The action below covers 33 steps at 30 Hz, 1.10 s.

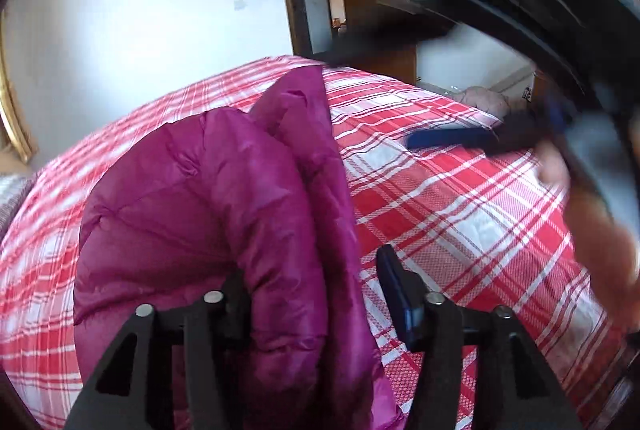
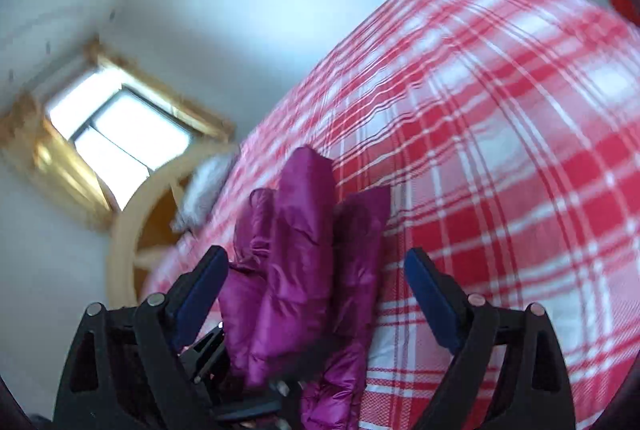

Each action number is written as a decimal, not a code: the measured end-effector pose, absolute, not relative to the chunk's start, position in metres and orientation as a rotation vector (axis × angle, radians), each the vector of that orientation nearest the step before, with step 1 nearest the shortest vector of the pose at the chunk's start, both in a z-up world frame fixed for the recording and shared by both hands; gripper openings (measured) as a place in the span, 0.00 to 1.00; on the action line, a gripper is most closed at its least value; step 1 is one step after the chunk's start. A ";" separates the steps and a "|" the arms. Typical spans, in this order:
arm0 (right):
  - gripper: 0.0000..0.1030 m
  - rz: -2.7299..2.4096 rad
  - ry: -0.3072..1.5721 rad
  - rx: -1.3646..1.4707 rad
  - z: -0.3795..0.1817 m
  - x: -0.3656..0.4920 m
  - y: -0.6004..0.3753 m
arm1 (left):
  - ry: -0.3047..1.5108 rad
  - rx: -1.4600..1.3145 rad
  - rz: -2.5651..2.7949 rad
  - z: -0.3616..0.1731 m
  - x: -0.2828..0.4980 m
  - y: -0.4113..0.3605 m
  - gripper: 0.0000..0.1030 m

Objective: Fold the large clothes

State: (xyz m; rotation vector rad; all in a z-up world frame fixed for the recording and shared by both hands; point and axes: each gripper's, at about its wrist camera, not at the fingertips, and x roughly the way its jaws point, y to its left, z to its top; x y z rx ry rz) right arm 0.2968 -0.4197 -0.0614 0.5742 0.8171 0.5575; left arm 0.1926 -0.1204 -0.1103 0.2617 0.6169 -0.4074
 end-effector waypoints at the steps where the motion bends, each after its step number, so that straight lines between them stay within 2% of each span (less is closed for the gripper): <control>1: 0.90 0.564 0.850 0.504 -0.055 0.306 -0.408 | 0.609 0.266 -0.405 -0.111 0.191 -0.119 0.54; 7: 0.89 0.521 1.117 0.243 -0.080 0.355 -0.364 | 0.578 0.315 -0.445 -0.094 0.155 -0.129 0.56; 9: 0.85 0.492 1.163 0.225 -0.093 0.357 -0.366 | 0.587 0.270 -0.504 -0.084 0.142 -0.113 0.56; 11: 0.81 0.498 1.164 0.261 -0.098 0.357 -0.374 | 0.600 0.198 -0.552 -0.074 0.128 -0.089 0.56; 14: 0.79 0.520 1.141 0.311 -0.106 0.346 -0.384 | 0.603 0.092 -0.624 -0.052 0.105 -0.044 0.56; 18: 0.79 0.527 1.095 0.415 -0.109 0.332 -0.391 | 0.526 0.009 -0.613 -0.021 0.086 0.016 0.56; 19: 0.79 0.525 1.073 0.436 -0.110 0.325 -0.395 | 0.499 0.007 -0.571 -0.017 0.087 0.030 0.60; 20: 0.80 0.527 1.055 0.437 -0.107 0.322 -0.393 | 0.487 0.009 -0.543 -0.018 0.092 0.035 0.69; 21: 0.80 0.529 1.037 0.435 -0.103 0.316 -0.391 | 0.484 0.012 -0.493 -0.021 0.101 0.045 0.71; 27: 0.80 0.536 1.020 0.409 -0.096 0.265 -0.380 | 0.614 0.022 -0.350 -0.071 0.150 0.059 0.72; 28: 0.76 0.538 1.018 0.395 -0.097 0.259 -0.376 | 0.626 0.023 -0.350 -0.080 0.151 0.055 0.72; 29: 0.62 0.533 1.016 0.370 -0.101 0.254 -0.368 | 0.635 0.011 -0.362 -0.086 0.148 0.050 0.72; 31: 0.47 0.550 1.007 0.359 -0.106 0.254 -0.357 | 0.612 0.034 -0.399 -0.086 0.136 0.041 0.72; 33: 0.44 0.611 0.956 0.401 -0.108 0.261 -0.349 | 0.566 0.114 -0.381 -0.086 0.124 0.023 0.72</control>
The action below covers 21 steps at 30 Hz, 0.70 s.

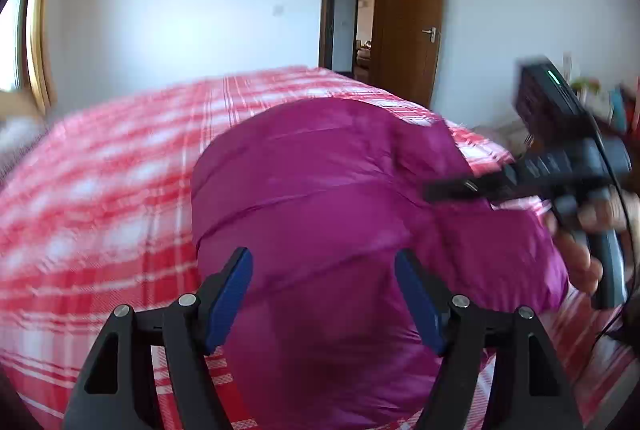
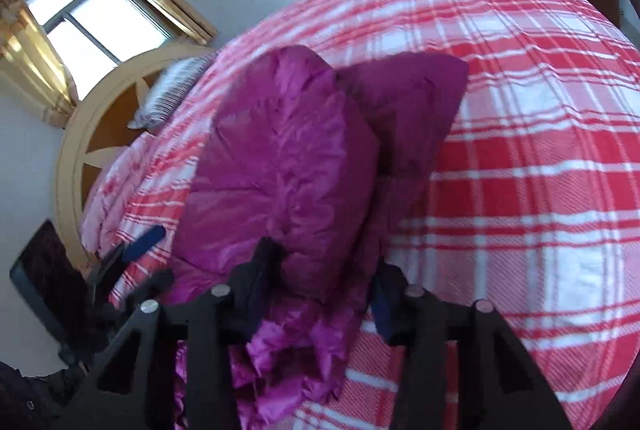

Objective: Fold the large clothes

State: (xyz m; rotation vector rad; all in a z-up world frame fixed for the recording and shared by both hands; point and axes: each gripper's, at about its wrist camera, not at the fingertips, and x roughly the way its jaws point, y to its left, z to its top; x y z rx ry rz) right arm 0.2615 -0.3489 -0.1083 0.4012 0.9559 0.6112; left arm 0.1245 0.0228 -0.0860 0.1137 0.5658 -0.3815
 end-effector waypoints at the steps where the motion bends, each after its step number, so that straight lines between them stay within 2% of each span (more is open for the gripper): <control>1: 0.44 0.632 0.956 0.417 -0.110 0.266 -0.346 | 0.554 0.132 -0.391 -0.085 0.120 0.018 0.72; 3: 0.44 0.576 0.979 0.368 -0.116 0.281 -0.339 | 0.564 0.164 -0.401 -0.089 0.118 0.006 0.72; 4: 0.46 0.528 0.986 0.335 -0.117 0.286 -0.339 | 0.584 0.181 -0.412 -0.094 0.121 0.000 0.73; 5: 0.53 0.464 1.008 0.342 -0.121 0.290 -0.346 | 0.612 0.203 -0.428 -0.100 0.125 -0.006 0.76; 7: 0.55 0.393 1.018 0.376 -0.119 0.286 -0.359 | 0.623 0.248 -0.417 -0.115 0.133 -0.015 0.78; 11: 0.57 0.350 0.847 0.349 -0.072 0.248 -0.363 | 0.597 0.221 -0.416 -0.121 0.133 -0.013 0.82; 12: 0.60 0.368 0.807 0.366 -0.060 0.241 -0.361 | 0.598 0.206 -0.418 -0.118 0.131 -0.010 0.82; 13: 0.72 0.405 0.757 0.394 -0.046 0.232 -0.357 | 0.600 0.191 -0.421 -0.115 0.129 -0.006 0.82; 14: 0.78 0.454 0.723 0.416 -0.038 0.227 -0.351 | 0.603 0.172 -0.422 -0.110 0.127 -0.001 0.82; 19: 0.77 0.677 0.721 0.437 -0.032 0.229 -0.308 | 0.465 0.087 -0.396 -0.069 0.101 0.033 0.83; 21: 0.74 0.642 0.770 0.404 -0.052 0.240 -0.296 | 0.442 0.078 -0.359 -0.063 0.107 0.039 0.90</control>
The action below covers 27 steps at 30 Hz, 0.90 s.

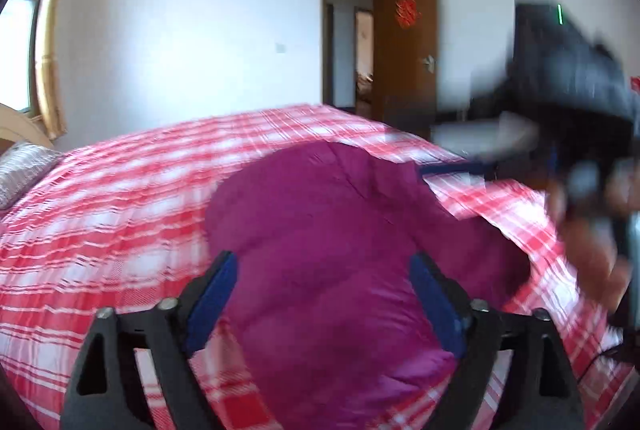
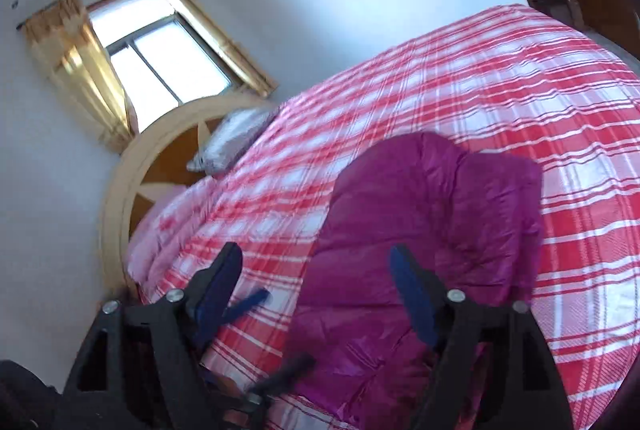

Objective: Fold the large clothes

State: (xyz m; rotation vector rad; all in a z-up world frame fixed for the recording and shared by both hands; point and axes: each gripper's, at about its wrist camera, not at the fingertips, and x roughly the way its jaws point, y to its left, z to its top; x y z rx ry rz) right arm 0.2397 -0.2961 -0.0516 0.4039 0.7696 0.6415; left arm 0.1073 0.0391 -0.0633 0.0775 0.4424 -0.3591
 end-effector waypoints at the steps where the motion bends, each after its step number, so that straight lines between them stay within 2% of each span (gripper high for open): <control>1: 0.71 0.610 0.797 0.416 -0.064 0.247 -0.298 | 0.458 0.083 -0.337 -0.066 0.115 0.041 0.90; 6: 0.69 0.452 0.895 0.478 -0.118 0.270 -0.330 | 0.638 0.129 -0.293 -0.109 0.170 0.038 0.91; 9: 0.63 0.436 0.927 0.509 -0.138 0.269 -0.347 | 0.669 0.045 -0.331 -0.122 0.177 0.045 0.94; 12: 0.62 0.438 0.930 0.511 -0.154 0.268 -0.351 | 0.689 -0.009 -0.350 -0.133 0.182 0.053 0.98; 27: 0.62 0.478 0.882 0.490 -0.170 0.246 -0.353 | 0.747 -0.073 -0.400 -0.148 0.188 0.050 0.99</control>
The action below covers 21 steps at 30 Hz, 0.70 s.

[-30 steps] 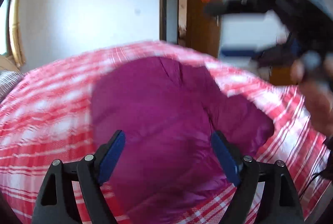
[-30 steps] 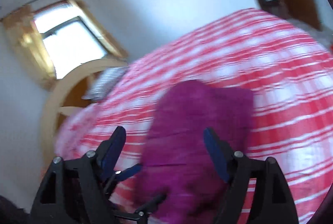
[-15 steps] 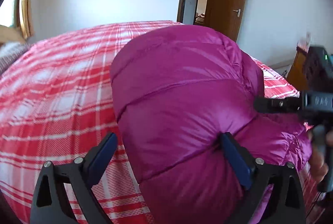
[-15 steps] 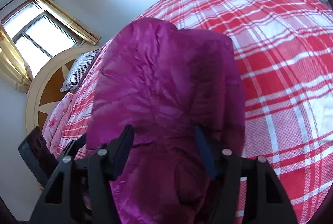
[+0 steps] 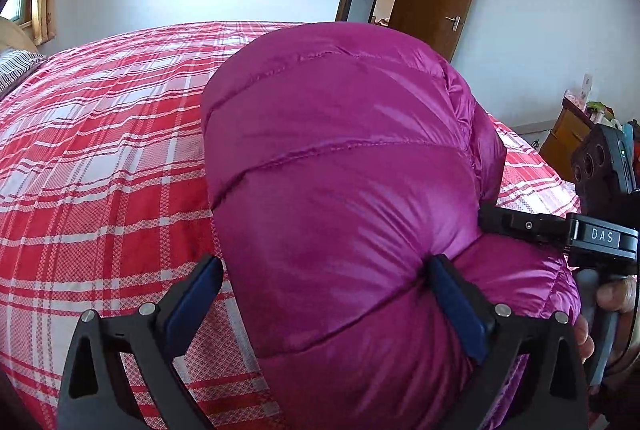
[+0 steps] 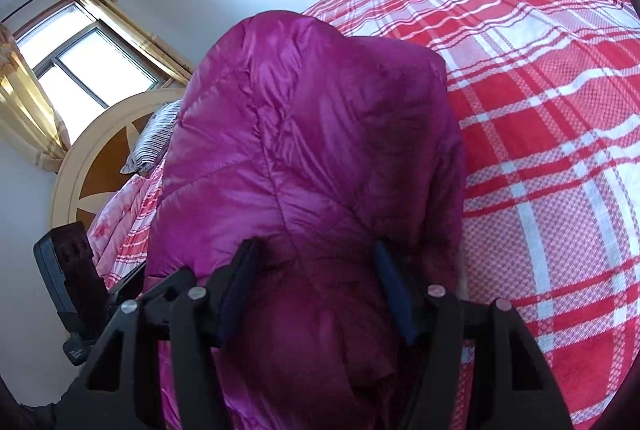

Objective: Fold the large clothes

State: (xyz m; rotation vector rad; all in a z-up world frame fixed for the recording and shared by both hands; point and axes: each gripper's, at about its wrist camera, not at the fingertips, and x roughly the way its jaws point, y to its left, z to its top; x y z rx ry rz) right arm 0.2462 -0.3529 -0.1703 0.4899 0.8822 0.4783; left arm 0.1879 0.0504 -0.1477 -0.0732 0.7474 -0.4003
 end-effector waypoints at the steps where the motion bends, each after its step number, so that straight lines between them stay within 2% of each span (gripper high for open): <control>1: 0.62 0.479 0.882 0.486 -0.170 0.246 -0.353 | 0.748 -0.074 -0.400 -0.148 0.189 0.051 0.99; 10: 0.62 0.475 0.889 0.436 -0.166 0.245 -0.348 | 0.754 -0.083 -0.405 -0.150 0.191 0.055 0.99; 12: 0.67 0.474 0.902 0.429 -0.157 0.245 -0.349 | 0.754 -0.093 -0.413 -0.147 0.195 0.060 0.99; 14: 0.86 0.463 0.862 0.471 -0.144 0.243 -0.361 | 0.761 -0.132 -0.430 -0.143 0.197 0.068 0.99; 16: 0.94 0.418 0.775 0.479 -0.127 0.240 -0.376 | 0.750 -0.202 -0.446 -0.139 0.199 0.082 0.99; 18: 0.96 0.392 0.736 0.486 -0.119 0.247 -0.390 | 0.717 -0.295 -0.444 -0.136 0.199 0.100 0.99; 21: 0.97 0.390 0.833 0.515 -0.133 0.270 -0.397 | 0.776 -0.379 -0.463 -0.146 0.212 0.111 0.99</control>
